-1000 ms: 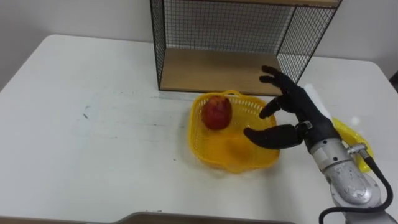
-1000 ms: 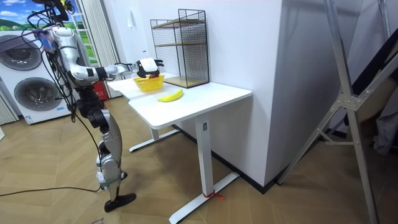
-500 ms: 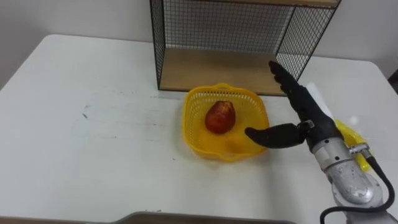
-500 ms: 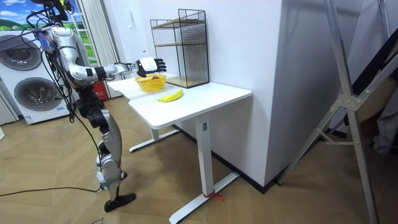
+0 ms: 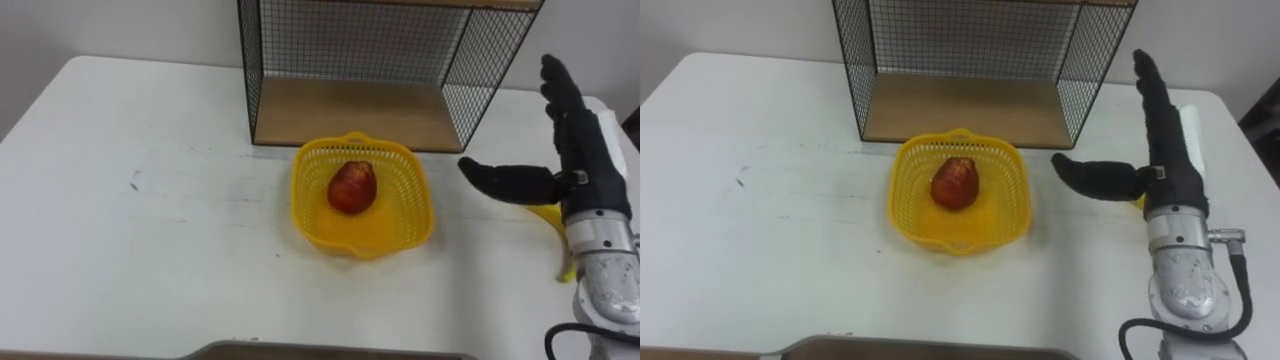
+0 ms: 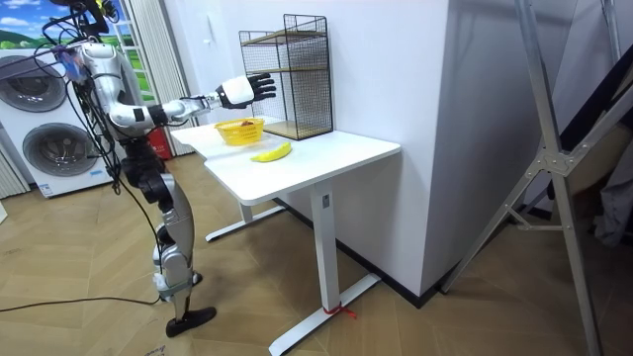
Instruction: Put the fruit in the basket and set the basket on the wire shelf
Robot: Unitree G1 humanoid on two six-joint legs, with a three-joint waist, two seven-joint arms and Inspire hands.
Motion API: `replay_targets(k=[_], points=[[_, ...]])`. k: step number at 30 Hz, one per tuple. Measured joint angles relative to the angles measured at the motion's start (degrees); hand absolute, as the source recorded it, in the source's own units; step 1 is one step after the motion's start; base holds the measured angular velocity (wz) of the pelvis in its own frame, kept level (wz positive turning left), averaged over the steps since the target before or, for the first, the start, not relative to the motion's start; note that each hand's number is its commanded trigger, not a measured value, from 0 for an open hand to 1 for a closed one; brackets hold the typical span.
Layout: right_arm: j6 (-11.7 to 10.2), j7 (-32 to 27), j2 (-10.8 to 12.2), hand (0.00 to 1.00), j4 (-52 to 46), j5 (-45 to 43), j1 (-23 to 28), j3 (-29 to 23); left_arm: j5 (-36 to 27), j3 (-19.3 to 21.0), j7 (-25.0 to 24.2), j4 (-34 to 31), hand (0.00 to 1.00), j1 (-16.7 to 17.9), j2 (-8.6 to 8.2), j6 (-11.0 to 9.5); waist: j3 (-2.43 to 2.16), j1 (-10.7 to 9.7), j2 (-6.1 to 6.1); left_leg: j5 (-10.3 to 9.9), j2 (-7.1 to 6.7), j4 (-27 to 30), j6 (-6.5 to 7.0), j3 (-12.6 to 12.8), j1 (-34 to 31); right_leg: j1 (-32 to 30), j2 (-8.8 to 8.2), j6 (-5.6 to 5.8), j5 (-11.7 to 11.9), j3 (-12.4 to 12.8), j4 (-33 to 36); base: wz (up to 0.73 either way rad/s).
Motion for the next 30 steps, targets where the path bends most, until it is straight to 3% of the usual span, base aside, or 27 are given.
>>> replay_targets(k=[8,17,24,30], points=[[0.01,-5.96,-0.05,0.00,1.52,2.25,0.01,-2.82,0.00,0.24,-0.02,-0.89,0.00,1.76,-0.11,0.63,0.15,-0.91,-0.64,0.00,-0.03,-0.09,0.00,-0.03,0.72,0.45,-0.01,0.00,0.00,-0.04,-0.13,0.00],[0.11,-12.14,-0.33,0.00,8.56,1.02,-0.30,-5.50,-0.01,1.74,-0.01,-2.12,0.00,2.88,-0.35,1.88,-0.07,-0.91,-1.08,0.00,-0.03,-0.08,0.00,-0.06,1.06,1.07,-0.01,0.01,-0.01,-0.06,-0.19,0.00],[3.28,-10.84,-0.63,0.00,15.23,1.38,-0.56,-5.60,0.10,2.34,-0.01,-4.30,0.00,3.67,-0.26,3.91,-0.11,-0.56,-1.20,0.01,-0.05,-0.17,0.00,-0.19,0.85,0.83,-0.01,0.01,-0.01,-0.17,-0.26,0.00],[4.62,-7.66,-1.14,0.00,17.85,0.97,-2.43,-5.53,0.04,3.58,-0.01,-4.62,0.00,3.71,-0.20,4.84,-0.22,-0.75,-1.79,0.02,-0.06,-0.16,0.00,-0.28,0.99,0.80,-0.01,0.01,-0.02,-0.26,-0.20,0.01]])
